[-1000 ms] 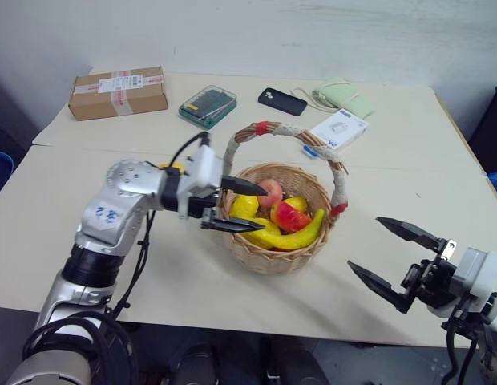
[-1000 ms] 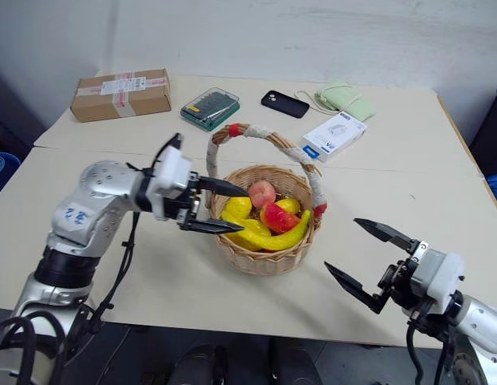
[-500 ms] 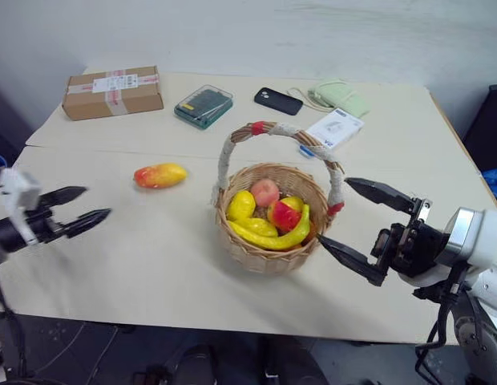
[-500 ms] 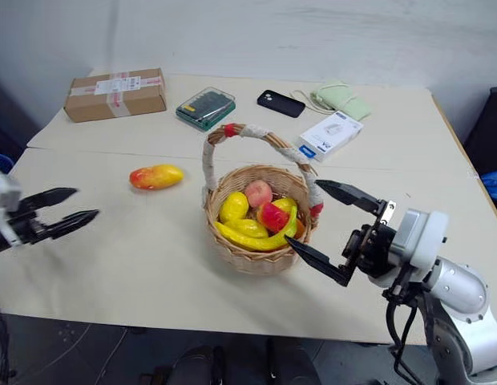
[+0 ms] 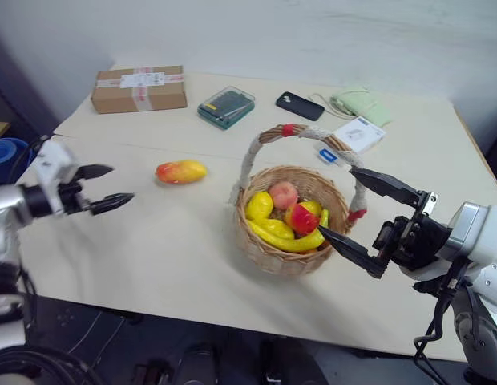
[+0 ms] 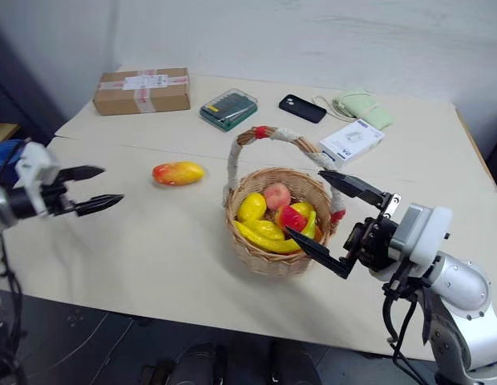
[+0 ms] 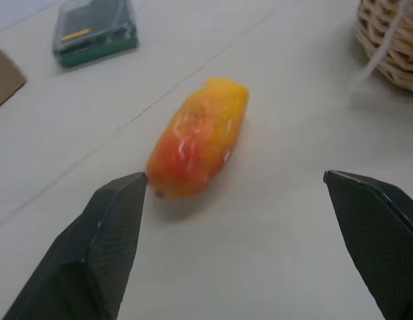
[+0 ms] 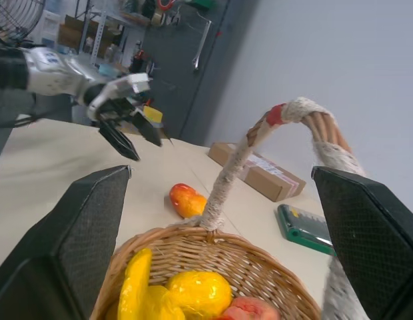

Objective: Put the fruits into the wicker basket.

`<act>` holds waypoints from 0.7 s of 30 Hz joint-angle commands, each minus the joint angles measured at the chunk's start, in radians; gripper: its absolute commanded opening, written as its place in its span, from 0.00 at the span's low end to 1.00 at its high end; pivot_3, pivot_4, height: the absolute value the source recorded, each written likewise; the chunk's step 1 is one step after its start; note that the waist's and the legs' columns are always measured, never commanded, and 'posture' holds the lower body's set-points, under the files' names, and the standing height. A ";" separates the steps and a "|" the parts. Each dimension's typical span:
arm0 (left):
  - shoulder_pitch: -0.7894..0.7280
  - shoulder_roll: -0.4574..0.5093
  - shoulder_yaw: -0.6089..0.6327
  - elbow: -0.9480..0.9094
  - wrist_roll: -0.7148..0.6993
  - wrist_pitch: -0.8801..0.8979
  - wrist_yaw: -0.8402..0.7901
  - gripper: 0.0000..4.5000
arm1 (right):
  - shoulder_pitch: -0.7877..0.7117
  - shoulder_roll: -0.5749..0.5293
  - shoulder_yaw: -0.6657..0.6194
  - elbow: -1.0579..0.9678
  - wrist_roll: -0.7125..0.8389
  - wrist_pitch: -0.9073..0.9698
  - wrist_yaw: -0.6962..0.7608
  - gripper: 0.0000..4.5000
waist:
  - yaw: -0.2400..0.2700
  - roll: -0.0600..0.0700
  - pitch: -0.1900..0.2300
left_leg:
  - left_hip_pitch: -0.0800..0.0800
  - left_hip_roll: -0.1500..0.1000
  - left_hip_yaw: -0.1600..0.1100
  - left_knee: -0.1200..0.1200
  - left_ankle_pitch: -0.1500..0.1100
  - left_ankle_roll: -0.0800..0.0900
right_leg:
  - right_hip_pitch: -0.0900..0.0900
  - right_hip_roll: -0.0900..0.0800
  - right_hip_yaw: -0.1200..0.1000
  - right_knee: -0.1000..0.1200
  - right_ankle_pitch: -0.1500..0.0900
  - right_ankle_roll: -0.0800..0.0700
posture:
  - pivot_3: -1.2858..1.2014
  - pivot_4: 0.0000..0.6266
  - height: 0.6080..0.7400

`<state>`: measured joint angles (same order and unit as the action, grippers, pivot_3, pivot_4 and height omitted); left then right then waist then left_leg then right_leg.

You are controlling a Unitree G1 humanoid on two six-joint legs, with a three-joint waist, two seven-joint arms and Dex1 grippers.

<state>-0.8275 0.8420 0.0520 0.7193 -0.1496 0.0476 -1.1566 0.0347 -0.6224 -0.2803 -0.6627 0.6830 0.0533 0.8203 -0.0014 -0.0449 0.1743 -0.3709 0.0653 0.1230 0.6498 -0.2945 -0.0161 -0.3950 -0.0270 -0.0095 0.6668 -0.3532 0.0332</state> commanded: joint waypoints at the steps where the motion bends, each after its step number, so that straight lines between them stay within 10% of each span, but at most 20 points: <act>1: -0.173 -0.048 -0.152 0.234 0.198 -0.179 0.043 0.99 | 0.023 -0.002 -0.045 -0.004 -0.002 -0.037 0.018 1.00 | -0.006 0.000 0.000 | 0.000 0.001 0.002 0.000 0.002 -0.003 | -0.001 0.002 0.001 -0.001 0.000 0.000 | 0.52 0.24 1.00; 12: -0.387 -0.244 -0.248 0.596 0.372 -0.166 0.259 0.99 | 0.151 0.038 -0.075 -0.046 -0.040 -0.091 0.006 1.00 | -0.026 0.000 0.000 | 0.001 0.001 0.003 0.000 0.002 -0.006 | -0.003 0.001 0.005 0.002 -0.001 0.002 | 0.52 0.24 1.00; 21: -0.363 -0.220 -0.254 0.603 0.411 -0.207 0.254 0.47 | 0.203 0.062 -0.068 -0.050 -0.076 -0.137 -0.006 1.00 | -0.026 0.001 0.000 | 0.003 0.001 0.003 0.001 0.003 -0.007 | -0.002 0.001 0.005 0.006 -0.001 0.002 | 0.52 0.24 1.00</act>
<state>-1.2170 0.6107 -0.1986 1.3039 0.2393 -0.1344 -0.8883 0.2330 -0.5708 -0.3273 -0.6778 0.6073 -0.0521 0.8212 -0.0273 -0.0441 0.1740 -0.3677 0.0663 0.1264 0.6508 -0.2913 -0.0231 -0.3970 -0.0257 -0.0041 0.6728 -0.3540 0.0354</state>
